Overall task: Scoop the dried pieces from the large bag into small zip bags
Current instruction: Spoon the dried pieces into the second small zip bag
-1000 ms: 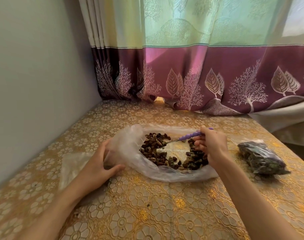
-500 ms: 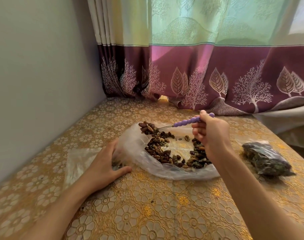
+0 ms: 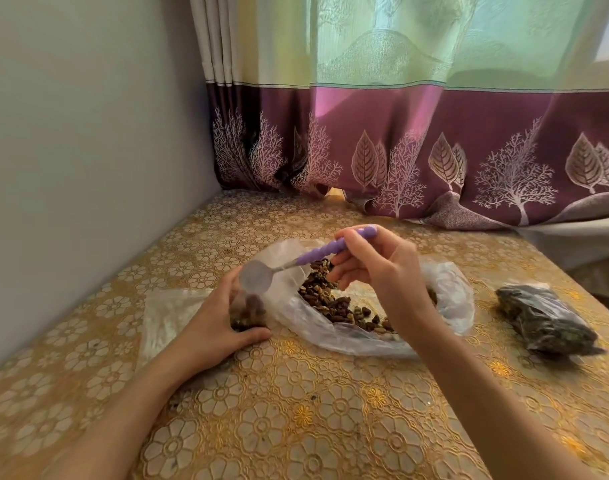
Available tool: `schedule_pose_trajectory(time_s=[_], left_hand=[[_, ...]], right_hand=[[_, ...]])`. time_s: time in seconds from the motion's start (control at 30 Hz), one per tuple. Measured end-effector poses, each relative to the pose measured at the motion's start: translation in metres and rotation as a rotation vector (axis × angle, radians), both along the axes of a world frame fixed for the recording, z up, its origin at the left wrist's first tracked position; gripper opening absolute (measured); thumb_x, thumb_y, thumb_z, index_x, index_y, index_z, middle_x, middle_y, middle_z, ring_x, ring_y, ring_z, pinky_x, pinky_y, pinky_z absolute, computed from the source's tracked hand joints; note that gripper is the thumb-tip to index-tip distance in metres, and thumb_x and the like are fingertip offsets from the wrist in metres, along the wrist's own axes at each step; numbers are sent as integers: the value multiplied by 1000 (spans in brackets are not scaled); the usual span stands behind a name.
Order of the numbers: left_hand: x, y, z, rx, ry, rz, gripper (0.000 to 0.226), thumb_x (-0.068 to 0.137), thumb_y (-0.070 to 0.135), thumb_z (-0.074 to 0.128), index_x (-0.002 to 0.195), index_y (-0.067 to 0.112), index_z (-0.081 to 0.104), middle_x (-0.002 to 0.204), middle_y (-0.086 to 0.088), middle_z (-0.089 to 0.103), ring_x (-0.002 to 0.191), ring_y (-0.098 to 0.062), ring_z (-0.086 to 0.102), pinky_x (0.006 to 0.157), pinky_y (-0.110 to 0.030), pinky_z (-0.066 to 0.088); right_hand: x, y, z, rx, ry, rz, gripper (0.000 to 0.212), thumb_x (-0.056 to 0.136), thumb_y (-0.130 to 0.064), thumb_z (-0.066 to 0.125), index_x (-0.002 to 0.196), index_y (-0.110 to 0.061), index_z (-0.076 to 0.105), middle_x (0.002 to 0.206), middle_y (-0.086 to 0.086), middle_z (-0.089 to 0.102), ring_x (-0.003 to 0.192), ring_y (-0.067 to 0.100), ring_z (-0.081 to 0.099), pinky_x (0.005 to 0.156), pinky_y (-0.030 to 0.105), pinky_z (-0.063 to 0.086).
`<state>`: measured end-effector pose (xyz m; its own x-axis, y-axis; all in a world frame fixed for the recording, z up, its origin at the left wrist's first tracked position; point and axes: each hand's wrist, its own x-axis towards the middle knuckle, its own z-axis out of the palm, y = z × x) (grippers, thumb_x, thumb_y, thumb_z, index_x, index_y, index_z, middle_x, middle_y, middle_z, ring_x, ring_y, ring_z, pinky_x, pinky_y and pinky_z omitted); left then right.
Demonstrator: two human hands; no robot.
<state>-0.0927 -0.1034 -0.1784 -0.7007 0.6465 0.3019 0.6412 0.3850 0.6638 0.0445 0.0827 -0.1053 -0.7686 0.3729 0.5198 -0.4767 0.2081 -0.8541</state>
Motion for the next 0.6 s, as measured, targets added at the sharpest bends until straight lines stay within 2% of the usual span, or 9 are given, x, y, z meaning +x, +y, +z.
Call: schedule_pose_trajectory(time_s=[0.07, 0.23, 0.3, 0.43, 0.5, 0.6], left_hand=[[-1, 0, -1, 7, 17, 7, 106, 60, 41, 80, 142, 31, 13, 130, 14, 33, 118, -5, 36, 95, -22, 34], [-1, 0, -1, 6, 31, 13, 106, 57, 48, 77, 141, 27, 17, 127, 17, 32, 116, -2, 37, 91, -16, 33], [0, 0, -1, 12, 22, 4, 107, 54, 51, 74, 141, 27, 17, 130, 16, 34, 115, -1, 38, 90, -14, 32], [0, 0, -2, 1, 45, 15, 108, 54, 53, 73, 143, 27, 16, 143, 6, 34, 120, -1, 33, 97, -20, 31], [0, 0, -2, -5, 54, 22, 108, 55, 53, 73, 143, 26, 17, 146, 5, 32, 121, -1, 31, 98, -20, 29], [0, -1, -2, -18, 55, 24, 105, 55, 54, 72, 141, 24, 21, 143, 3, 36, 124, -7, 36, 99, -21, 33]], right_hand=[[1, 2, 1, -4, 1, -3, 19, 96, -5, 46, 93, 10, 57, 67, 0, 71, 56, 19, 65, 51, 23, 52], [3, 11, 5, -113, 35, -113, 21, 97, -6, 46, 88, 8, 58, 63, 2, 70, 49, 16, 60, 45, 20, 49], [4, 20, 6, -218, 46, -181, 25, 97, -11, 47, 81, 3, 60, 62, 5, 69, 47, 15, 57, 42, 19, 46], [8, 45, 2, -427, 15, -331, 29, 96, -18, 50, 74, -4, 62, 54, 2, 63, 45, 10, 55, 41, 17, 43], [10, 57, -2, -425, -11, -411, 29, 97, -18, 50, 73, -5, 61, 51, -2, 63, 44, 9, 55, 41, 16, 42], [10, 67, -10, -307, -68, -529, 28, 97, -18, 48, 73, -8, 59, 55, 1, 68, 45, 9, 54, 41, 18, 40]])
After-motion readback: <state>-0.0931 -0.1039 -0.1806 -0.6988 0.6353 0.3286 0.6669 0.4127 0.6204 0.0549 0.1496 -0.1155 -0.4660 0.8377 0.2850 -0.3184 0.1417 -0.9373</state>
